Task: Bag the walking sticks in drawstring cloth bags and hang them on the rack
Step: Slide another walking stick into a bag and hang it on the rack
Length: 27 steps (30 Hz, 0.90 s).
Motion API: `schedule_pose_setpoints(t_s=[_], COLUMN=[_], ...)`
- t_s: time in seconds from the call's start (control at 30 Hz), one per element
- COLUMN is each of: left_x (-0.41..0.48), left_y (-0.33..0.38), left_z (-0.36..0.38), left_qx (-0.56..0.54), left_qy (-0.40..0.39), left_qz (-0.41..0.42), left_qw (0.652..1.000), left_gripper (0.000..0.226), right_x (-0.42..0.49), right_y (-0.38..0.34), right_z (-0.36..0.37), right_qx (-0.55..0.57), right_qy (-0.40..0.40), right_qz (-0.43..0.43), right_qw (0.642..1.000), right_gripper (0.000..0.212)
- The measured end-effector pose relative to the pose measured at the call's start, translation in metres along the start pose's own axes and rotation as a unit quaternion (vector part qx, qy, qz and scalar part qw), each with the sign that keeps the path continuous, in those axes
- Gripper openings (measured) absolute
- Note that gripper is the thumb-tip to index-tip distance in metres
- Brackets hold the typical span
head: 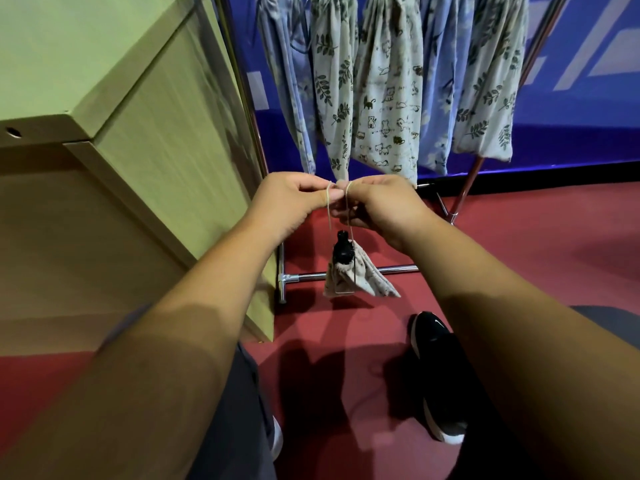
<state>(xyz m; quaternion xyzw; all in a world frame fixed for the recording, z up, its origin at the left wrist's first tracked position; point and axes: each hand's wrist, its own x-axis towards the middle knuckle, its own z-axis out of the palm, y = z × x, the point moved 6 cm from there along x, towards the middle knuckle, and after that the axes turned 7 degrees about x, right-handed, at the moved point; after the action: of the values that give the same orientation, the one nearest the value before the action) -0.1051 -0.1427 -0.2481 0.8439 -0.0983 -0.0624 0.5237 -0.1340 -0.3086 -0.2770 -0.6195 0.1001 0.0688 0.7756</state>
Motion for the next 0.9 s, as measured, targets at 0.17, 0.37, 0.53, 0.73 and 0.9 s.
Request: schedule_pose_setpoints(t_s=[0.17, 0.37, 0.53, 0.73, 0.9], left_x=[0.005, 0.01, 0.014, 0.012, 0.005], left_y=[0.0, 0.0, 0.002, 0.004, 0.009], left_z=[0.011, 0.025, 0.031, 0.042, 0.059], left_qx=[0.047, 0.139, 0.13, 0.112, 0.106], left_qy=[-0.027, -0.071, -0.078, -0.123, -0.13], left_qz=[0.016, 0.038, 0.031, 0.026, 0.012], left_qw=[0.998, 0.987, 0.988, 0.986, 0.986], left_gripper=[0.015, 0.009, 0.017, 0.038, 0.017], right_x=[-0.004, -0.006, -0.013, -0.027, -0.038], right_y=[0.0, 0.002, -0.006, -0.021, -0.026], right_z=[0.0, -0.008, -0.016, -0.015, -0.016], right_qx=[0.034, 0.001, -0.005, -0.04, -0.051], right_qy=[0.026, 0.025, 0.045, 0.017, 0.036], right_qz=[0.051, 0.053, 0.025, -0.014, -0.044], right_qw=[0.998, 0.998, 0.999, 0.999, 0.997], right_gripper=[0.023, 0.034, 0.011, 0.01, 0.009])
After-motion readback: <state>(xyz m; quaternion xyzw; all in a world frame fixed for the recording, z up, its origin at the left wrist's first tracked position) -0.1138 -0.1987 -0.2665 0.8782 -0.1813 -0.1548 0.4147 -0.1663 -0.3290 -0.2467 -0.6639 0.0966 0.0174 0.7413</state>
